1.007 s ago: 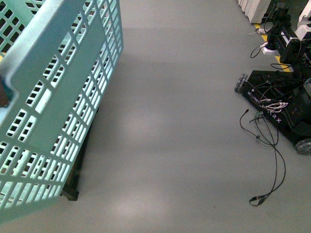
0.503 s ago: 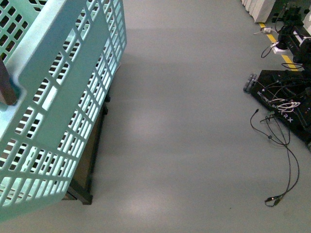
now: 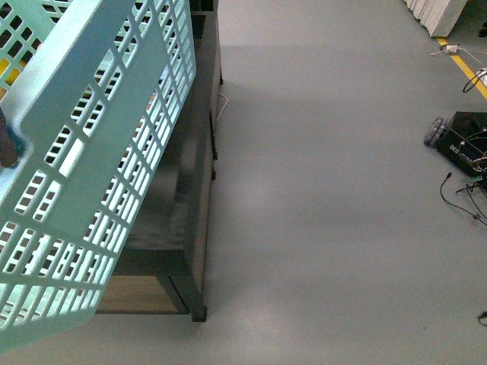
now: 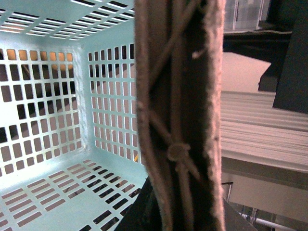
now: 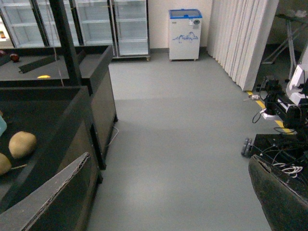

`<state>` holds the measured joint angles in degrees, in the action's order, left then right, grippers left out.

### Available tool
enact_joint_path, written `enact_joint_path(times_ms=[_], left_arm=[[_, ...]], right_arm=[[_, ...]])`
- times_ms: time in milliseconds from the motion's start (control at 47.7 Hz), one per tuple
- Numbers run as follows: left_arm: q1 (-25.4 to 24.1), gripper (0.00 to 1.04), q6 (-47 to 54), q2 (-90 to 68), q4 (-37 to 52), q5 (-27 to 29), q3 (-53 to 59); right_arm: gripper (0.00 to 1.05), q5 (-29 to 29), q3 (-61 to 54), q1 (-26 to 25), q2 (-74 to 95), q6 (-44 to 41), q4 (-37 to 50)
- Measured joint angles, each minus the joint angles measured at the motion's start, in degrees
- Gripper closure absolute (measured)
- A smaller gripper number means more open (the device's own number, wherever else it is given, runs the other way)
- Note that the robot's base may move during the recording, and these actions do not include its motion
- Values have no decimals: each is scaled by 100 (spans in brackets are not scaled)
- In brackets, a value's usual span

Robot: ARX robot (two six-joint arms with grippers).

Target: Pick lemon and mango into basket

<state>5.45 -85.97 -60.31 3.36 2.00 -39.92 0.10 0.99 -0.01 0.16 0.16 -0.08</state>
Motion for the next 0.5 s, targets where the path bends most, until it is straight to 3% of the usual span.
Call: enact_joint_path(times_ms=[503], left_arm=[[-4, 100, 15, 0, -2, 2, -2]], right_arm=[[9, -13, 0, 0, 0, 0, 2]])
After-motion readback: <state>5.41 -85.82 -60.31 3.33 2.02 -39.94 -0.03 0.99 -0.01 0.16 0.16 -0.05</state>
